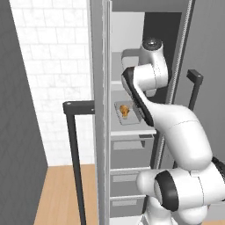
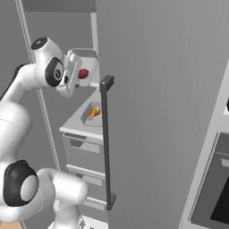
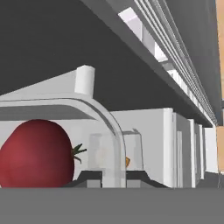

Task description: Take the meat container that has the chicken drumstick and place it on the second highest rack of the freezer. Then take the vegetable container that has the tomato and mushroom and place it on the highest rack of the freezer.

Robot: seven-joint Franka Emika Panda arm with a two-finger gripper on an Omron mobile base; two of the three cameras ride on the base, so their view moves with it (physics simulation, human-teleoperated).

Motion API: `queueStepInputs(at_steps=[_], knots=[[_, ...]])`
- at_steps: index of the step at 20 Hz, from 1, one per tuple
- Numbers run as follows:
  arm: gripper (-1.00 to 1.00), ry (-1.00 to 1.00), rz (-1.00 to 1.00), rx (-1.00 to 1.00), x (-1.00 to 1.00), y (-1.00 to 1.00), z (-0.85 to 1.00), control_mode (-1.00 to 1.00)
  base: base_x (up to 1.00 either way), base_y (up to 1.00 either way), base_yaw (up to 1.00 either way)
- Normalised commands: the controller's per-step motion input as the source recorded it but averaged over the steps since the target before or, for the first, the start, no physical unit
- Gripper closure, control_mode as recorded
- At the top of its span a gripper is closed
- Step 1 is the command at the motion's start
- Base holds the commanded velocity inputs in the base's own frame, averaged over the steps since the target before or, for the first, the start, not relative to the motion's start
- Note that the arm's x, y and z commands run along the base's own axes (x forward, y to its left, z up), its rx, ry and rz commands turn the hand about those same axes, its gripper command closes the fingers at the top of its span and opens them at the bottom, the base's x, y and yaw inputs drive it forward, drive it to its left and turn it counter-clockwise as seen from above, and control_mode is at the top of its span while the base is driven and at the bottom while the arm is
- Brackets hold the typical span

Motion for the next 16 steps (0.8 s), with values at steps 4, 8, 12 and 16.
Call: queueStepInputs(at_steps=[4, 8, 12, 16], knots=[[1.0, 0.0, 0.0, 0.0, 0.66, -0.07, 0.09, -1.0, 0.0, 0.0, 0.0], [1.0, 0.0, 0.0, 0.0, 0.66, -0.09, 0.04, -1.0, 0.0, 0.0, 0.0], [1.0, 0.0, 0.0, 0.0, 0.67, -0.15, -0.03, -1.0, 0.0, 0.0, 0.0], [1.0, 0.0, 0.0, 0.0, 0.59, -0.16, -0.36, -1.0, 0.0, 0.0, 0.0]])
